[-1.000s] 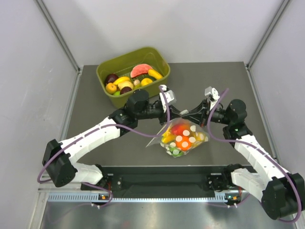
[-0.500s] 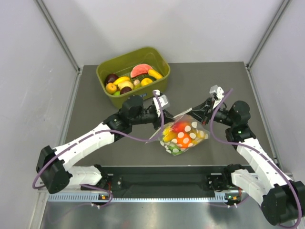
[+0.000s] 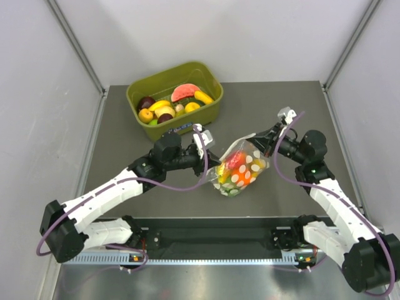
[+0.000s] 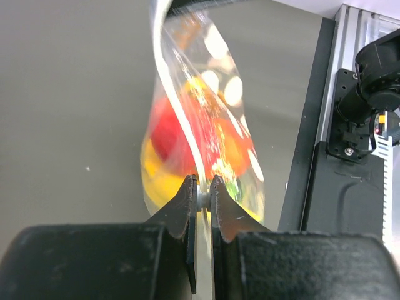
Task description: Open the zip-top bag and remove the fake food
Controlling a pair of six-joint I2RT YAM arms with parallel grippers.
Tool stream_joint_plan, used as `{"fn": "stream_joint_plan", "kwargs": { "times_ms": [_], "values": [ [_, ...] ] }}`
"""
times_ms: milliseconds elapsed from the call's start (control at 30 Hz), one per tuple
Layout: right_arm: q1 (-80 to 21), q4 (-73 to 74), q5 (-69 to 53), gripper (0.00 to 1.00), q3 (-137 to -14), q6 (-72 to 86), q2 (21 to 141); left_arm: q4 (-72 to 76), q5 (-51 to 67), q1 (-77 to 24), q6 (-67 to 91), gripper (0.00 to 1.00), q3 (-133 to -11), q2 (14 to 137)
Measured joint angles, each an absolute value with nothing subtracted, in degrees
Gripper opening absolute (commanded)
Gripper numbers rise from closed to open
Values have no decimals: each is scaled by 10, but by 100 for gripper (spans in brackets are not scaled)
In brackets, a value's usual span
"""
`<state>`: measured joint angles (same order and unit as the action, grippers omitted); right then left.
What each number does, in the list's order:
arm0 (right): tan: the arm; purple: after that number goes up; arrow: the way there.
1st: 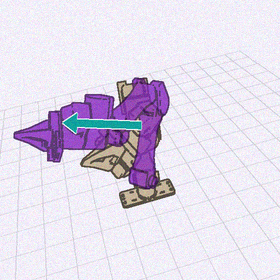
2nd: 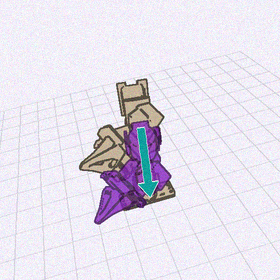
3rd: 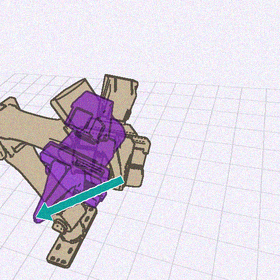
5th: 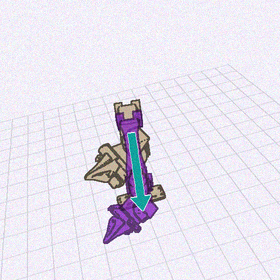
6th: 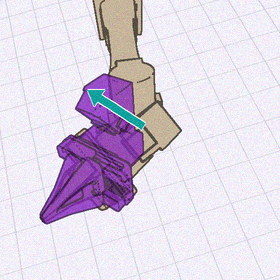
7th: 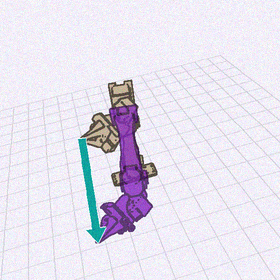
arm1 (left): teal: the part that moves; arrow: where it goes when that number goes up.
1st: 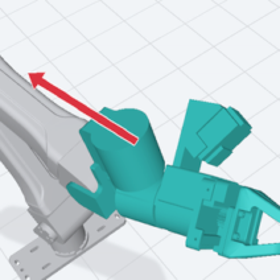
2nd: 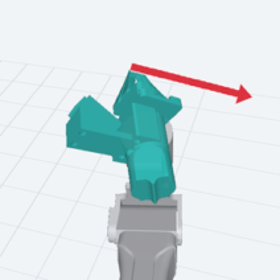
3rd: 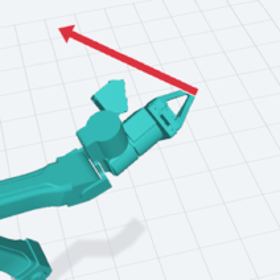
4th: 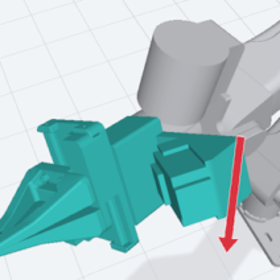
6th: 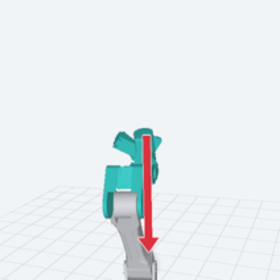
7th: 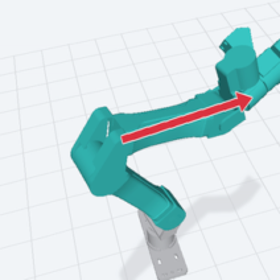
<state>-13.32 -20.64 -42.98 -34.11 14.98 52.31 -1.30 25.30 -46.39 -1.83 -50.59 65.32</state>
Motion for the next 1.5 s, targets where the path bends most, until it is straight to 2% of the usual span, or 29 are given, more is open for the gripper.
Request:
{"fn": "stream_joint_plan", "kwargs": {
  "times_ms": [533,1167,1267,1300,1367,1400,1500],
  "values": [
    [-128,-203,-332,0,-423,139,618,-33,227,-462,-14,0,-489,620],
    [-97,-209,-321,0,-474,131,707,-41,211,-462,-14,0,-486,622],
    [-92,-200,-316,22,-477,136,707,-32,210,-462,-5,0,-488,645],
    [-90,-200,-309,43,-478,140,706,-29,207,-463,3,0,-490,660],
    [-86,-191,-296,59,-478,149,701,-15,195,-469,19,0,-491,693],
    [-84,-182,-288,63,-478,153,696,-6,187,-472,27,0,-491,708],
    [-83,-143,-263,65,-475,165,666,32,165,-488,50,0,-491,749]
  ]
}}
